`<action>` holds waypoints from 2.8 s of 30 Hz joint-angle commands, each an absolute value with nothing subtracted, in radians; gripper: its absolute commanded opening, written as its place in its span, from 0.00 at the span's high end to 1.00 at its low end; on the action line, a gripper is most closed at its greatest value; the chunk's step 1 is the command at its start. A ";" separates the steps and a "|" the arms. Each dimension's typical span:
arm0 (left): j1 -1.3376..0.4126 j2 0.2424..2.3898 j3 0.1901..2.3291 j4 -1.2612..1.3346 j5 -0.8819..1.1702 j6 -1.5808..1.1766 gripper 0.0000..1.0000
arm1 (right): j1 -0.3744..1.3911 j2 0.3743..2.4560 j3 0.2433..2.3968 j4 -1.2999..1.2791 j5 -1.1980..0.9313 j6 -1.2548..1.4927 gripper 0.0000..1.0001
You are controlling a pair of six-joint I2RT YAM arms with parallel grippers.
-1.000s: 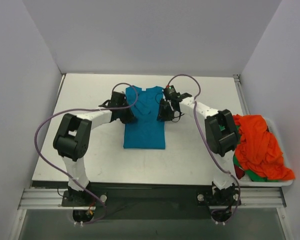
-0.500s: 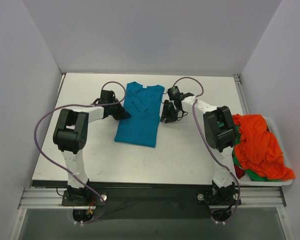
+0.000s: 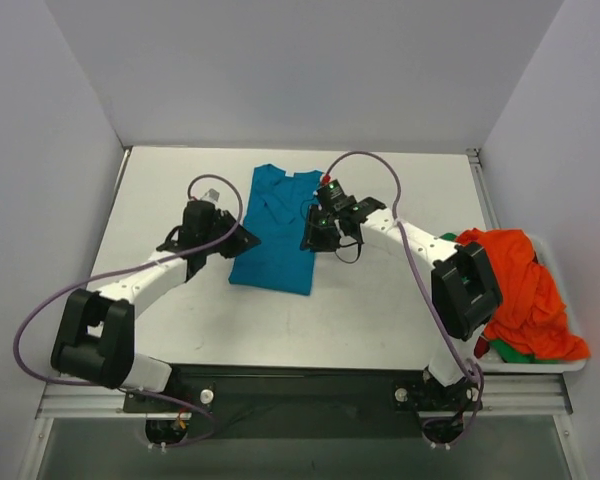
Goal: Fold and stack the t-shirts
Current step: Fold the folded rectangular tshirt in 1/3 of the way, then grab one side of the 2/3 rectangular tshirt with both arms
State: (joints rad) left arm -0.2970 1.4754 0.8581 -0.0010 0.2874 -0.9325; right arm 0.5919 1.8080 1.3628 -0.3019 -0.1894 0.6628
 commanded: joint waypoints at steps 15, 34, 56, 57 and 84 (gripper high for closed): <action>-0.353 1.441 0.483 0.090 0.043 -0.954 0.84 | 0.767 1.919 1.198 -0.249 -0.086 0.765 0.70; -0.449 0.927 0.379 -0.225 0.077 -0.928 0.64 | 0.747 1.594 0.862 -0.195 -0.139 0.719 0.70; -0.517 1.132 0.307 0.051 0.129 -0.874 0.52 | 0.546 1.295 0.591 -0.077 -0.385 0.841 0.58; -0.515 1.152 0.304 0.055 0.127 -0.876 0.54 | 0.545 1.308 0.583 -0.063 -0.388 0.850 0.58; -0.522 1.111 0.218 0.064 0.135 -0.893 0.91 | 0.577 1.454 0.407 0.258 -0.293 0.985 0.67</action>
State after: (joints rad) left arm -0.5156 1.1061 0.2440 0.1143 0.1230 -0.9081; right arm 0.5549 1.4120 0.4488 0.3191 -0.3832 0.9974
